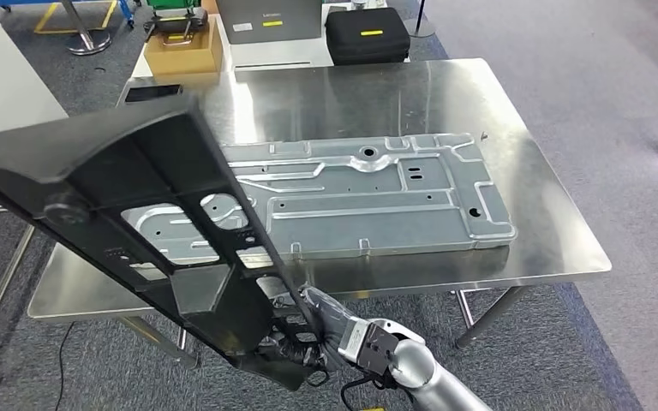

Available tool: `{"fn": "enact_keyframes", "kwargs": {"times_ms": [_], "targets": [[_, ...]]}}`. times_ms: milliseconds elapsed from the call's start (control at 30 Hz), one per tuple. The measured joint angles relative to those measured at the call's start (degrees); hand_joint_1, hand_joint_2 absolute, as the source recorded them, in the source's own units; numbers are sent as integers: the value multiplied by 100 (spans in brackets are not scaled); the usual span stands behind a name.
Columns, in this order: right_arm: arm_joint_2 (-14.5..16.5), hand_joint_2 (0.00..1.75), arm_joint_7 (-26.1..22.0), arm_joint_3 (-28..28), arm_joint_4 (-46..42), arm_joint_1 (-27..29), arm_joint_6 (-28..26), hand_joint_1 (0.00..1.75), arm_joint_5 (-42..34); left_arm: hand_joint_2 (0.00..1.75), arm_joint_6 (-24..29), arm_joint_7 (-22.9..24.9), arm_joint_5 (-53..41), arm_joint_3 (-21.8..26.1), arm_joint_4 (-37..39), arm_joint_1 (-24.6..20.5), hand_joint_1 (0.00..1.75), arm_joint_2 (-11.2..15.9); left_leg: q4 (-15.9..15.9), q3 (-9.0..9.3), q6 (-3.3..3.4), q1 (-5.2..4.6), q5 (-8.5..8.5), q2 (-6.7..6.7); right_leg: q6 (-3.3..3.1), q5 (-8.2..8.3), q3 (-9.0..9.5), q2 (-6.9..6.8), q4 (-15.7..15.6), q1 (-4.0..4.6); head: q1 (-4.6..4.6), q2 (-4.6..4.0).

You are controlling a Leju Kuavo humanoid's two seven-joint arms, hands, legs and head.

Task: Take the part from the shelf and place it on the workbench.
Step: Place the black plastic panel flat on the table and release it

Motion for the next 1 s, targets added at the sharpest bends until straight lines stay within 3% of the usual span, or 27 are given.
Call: {"fn": "enact_keyframes", "kwargs": {"times_ms": [100, 200, 233, 267, 333, 400, 467, 533, 600, 700, 733, 767, 800, 833, 900, 933, 1000], "targets": [[-5, 175, 165, 0, 0, -24, -49, 175, -88, 175, -2, 37, -58, -2, 0, -10, 0, 2, -84, 70, 94, 38, 59, 9, 92, -198, -100, -28, 270, -8, 2, 0], [-28, 175, 274, 0, 15, -40, -169, 175, -99, 175, -12, 66, -100, -7, 0, -15, 0, 9, -93, 86, 151, 35, 21, 11, 152, -624, -717, -48, 1316, -43, 3, 0], [-37, 175, 300, 0, 25, -44, -214, 175, -85, 175, -16, 78, -110, -9, 0, -16, 0, 13, -88, 94, 156, 34, 1, 7, 165, -638, -891, -50, 1548, -57, 3, 0], [-43, 175, 318, 1, 32, -55, -257, 175, -63, 175, -19, 86, -123, -11, 0, -17, 0, 17, -82, 111, 153, 34, -21, 1, 170, -532, -965, -53, 1571, -68, 3, 0], [-46, 175, 350, 2, 40, -123, -347, 175, -24, 175, -26, 105, -150, -14, 0, -16, 0, 21, -71, 180, 132, 34, -77, -8, 147, -47, -798, -59, 1000, -79, 3, 0], [-31, 175, 416, 2, 56, -282, -447, 175, -22, 175, -35, 126, -186, -21, 0, -21, 0, 22, -57, 230, 88, 19, -130, -9, 91, 290, -524, -59, 311, -52, 4, 0], [16, 175, 529, 2, 98, -511, -574, 175, -54, 175, -54, 141, -227, -40, 0, -37, 0, 30, -54, 225, 32, 8, -149, -7, 46, 321, -443, -55, 79, -19, 4, 0], [94, 175, 652, -1, 178, -771, -763, 175, -62, 175, -80, 167, -278, -70, 0, -56, 0, 44, -58, 220, -30, 11, -158, -3, -2, 336, -435, -52, 35, -38, 4, -1], [202, 175, 761, -16, 310, -1090, -1015, 175, -2, 175, -105, 204, -330, -106, 0, -73, 0, 55, 122, 139, -96, 20, -275, -1, -71, 356, -404, -54, -16, -73, 2, -1], [397, 175, 885, -94, 552, -1567, -1480, 175, 222, 175, -117, 241, -392, -151, 0, -92, 0, 77, 1151, -396, -182, 46, -750, -1, -140, 346, -385, -71, -35, -74, -2, 0], [457, 175, 923, -129, 632, -1681, -1644, 175, 322, 175, -117, 249, -411, -162, 0, -96, 0, 83, 1493, -589, -206, 54, -853, 0, -146, 337, -379, -76, -33, -73, -2, 0], [512, 175, 963, -161, 711, -1783, -1803, 175, 429, 175, -116, 257, -426, -174, 0, -98, 0, 85, 1668, -708, -226, 63, -846, 0, -147, 326, -371, -78, -30, -74, -2, 0], [569, 175, 1003, -186, 790, -1884, -2000, 175, 575, 175, -116, 271, -451, -192, 0, -98, 0, 85, 1611, -716, -240, 77, -717, 2, -141, 312, -358, -74, -24, -77, -3, 0], [625, 175, 1045, -204, 862, -1988, -2257, 175, 784, 175, -115, 289, -486, -218, 0, -99, 0, 86, 1322, -607, -250, 95, -487, 6, -127, 290, -339, -67, -14, -83, -3, 0], [735, 175, 1131, -234, 999, -2209, -2881, 175, 1307, 175, -115, 327, -578, -290, 0, -98, 0, 89, 496, -251, -256, 113, -55, 16, -74, 229, -306, -58, 26, -81, -3, 0], [779, 175, 1171, -251, 1058, -2311, -3189, 175, 1582, 175, -119, 342, -629, -331, 0, -99, 0, 90, 207, -118, -233, 107, 43, 15, -42, 203, -305, -57, 48, -74, -1, 0], [843, 175, 1247, -278, 1182, -2465, -3707, 175, 2103, 175, -136, 362, -721, -415, 0, -97, 0, 89, 35, -35, -169, 76, 23, 3, 15, 181, -312, -62, 63, -57, 1, 0]]}}
